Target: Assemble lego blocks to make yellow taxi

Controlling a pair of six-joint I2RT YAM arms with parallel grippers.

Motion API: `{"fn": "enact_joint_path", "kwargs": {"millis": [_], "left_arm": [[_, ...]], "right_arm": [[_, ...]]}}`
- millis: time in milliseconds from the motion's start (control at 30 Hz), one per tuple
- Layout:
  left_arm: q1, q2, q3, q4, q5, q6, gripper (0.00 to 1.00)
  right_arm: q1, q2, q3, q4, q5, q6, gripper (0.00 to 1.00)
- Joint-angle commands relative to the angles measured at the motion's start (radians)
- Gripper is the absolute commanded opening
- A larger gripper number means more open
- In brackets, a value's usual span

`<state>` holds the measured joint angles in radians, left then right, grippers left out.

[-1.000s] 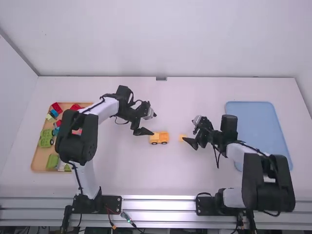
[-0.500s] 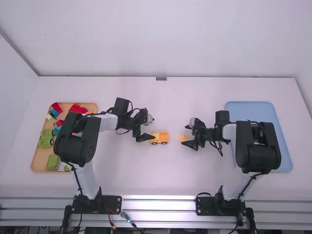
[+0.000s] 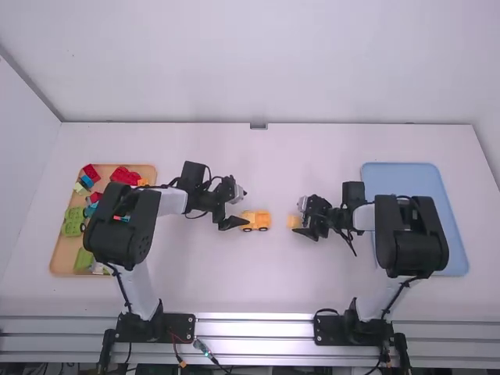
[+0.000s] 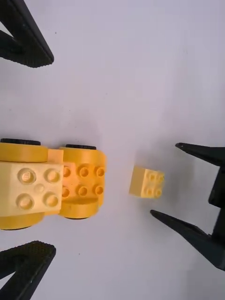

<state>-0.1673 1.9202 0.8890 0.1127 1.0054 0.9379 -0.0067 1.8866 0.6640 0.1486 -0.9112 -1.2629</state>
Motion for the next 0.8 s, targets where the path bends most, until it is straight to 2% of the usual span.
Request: {"fn": "enact_joint_path", "kwargs": {"millis": [0, 300, 400, 433, 567, 767], "left_arm": [[0.0, -0.029, -0.006, 0.002, 0.068, -0.006, 0.99], [-0.002, -0.028, -0.007, -0.007, 0.078, -0.007, 0.99], [-0.001, -0.029, -0.007, -0.01, 0.078, -0.006, 0.99], [-0.002, -0.028, -0.007, -0.01, 0.077, -0.007, 0.99], [-0.002, -0.028, -0.007, -0.01, 0.076, -0.007, 0.99], [-0.002, -0.028, -0.007, -0.027, 0.076, -0.006, 0.99]], "right_arm": [[0.001, 0.012, -0.019, 0.011, -0.035, 0.032, 0.85], [-0.008, 0.156, 0.082, -0.019, -0.091, 0.031, 0.83], [-0.03, 0.169, 0.103, -0.097, -0.134, -0.073, 0.79], [-0.033, 0.169, 0.105, -0.123, -0.149, -0.114, 0.77], [-0.032, 0.169, 0.109, -0.147, -0.141, -0.14, 0.54], [0.0, 0.169, 0.109, -0.136, -0.135, -0.14, 0.44]]}}
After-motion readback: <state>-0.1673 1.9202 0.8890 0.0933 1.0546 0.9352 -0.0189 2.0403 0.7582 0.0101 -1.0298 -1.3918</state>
